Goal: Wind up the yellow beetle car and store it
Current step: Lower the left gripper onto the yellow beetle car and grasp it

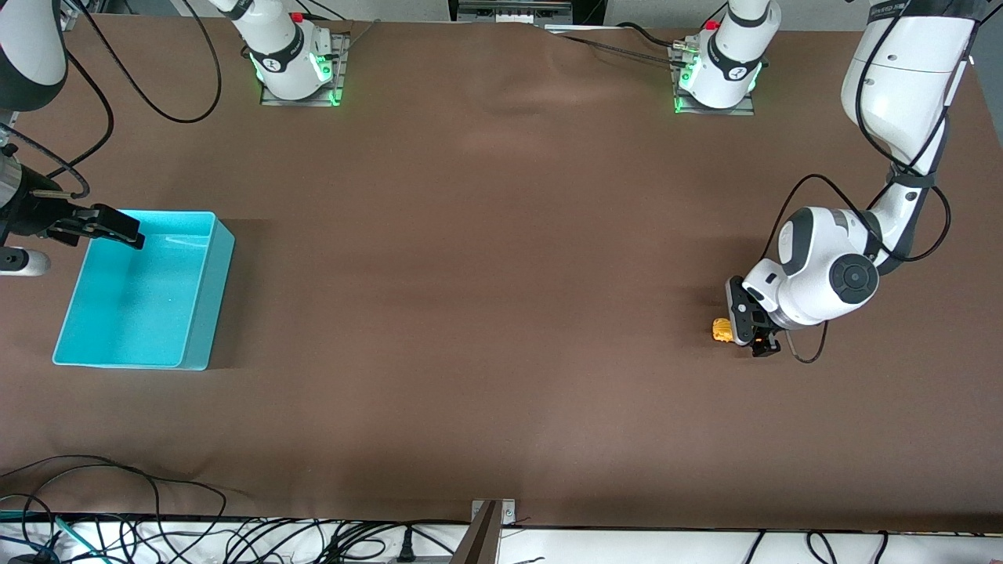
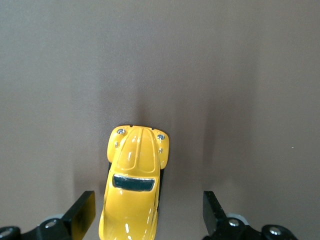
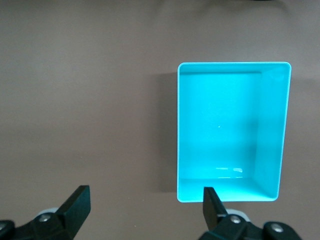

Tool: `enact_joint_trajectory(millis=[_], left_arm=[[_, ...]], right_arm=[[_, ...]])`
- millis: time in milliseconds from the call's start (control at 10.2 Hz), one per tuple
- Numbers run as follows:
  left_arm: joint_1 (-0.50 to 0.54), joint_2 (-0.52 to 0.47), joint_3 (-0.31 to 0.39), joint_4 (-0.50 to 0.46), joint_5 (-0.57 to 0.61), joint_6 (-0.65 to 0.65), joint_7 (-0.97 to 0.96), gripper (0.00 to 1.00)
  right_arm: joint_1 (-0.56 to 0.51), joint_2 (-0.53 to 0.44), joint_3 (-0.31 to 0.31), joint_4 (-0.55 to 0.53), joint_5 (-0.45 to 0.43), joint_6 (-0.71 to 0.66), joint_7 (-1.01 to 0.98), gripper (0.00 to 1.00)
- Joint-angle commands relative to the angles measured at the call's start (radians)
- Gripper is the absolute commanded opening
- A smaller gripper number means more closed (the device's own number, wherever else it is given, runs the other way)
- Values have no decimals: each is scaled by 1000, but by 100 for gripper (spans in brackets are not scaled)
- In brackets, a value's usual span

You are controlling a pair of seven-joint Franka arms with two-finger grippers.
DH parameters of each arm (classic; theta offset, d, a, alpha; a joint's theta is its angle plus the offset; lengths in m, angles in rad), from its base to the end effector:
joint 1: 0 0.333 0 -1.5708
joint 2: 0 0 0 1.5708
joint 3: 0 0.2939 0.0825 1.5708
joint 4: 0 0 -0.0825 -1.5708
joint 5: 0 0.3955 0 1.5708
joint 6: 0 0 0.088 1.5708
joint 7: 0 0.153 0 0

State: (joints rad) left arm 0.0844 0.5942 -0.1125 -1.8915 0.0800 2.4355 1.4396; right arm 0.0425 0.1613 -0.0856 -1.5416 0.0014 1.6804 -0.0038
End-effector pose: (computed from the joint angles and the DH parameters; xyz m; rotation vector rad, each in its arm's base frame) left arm 0.6203 -0.0169 0.1122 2.2571 -2.1283 -0.0404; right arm 0.6156 -0.0236 0.4849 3.1290 -0.0603 -0.0347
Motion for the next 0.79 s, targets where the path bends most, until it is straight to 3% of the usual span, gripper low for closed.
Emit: enact_joint_trajectory(millis=[0, 98, 196, 688], left_arm=[[8, -5, -7, -15, 29, 36, 10, 38], [8, -5, -7, -15, 29, 36, 12, 9], [8, -5, -7, -12, 29, 37, 18, 1], [6, -1, -7, -12, 27, 36, 18, 0]], right_arm=[[-6, 1, -3, 14, 9, -7, -36, 100], [-7, 1, -2, 14, 11, -7, -39, 100], [-7, 3, -3, 14, 9, -7, -39, 100], [-3, 3, 0, 12, 9, -11, -28, 100]])
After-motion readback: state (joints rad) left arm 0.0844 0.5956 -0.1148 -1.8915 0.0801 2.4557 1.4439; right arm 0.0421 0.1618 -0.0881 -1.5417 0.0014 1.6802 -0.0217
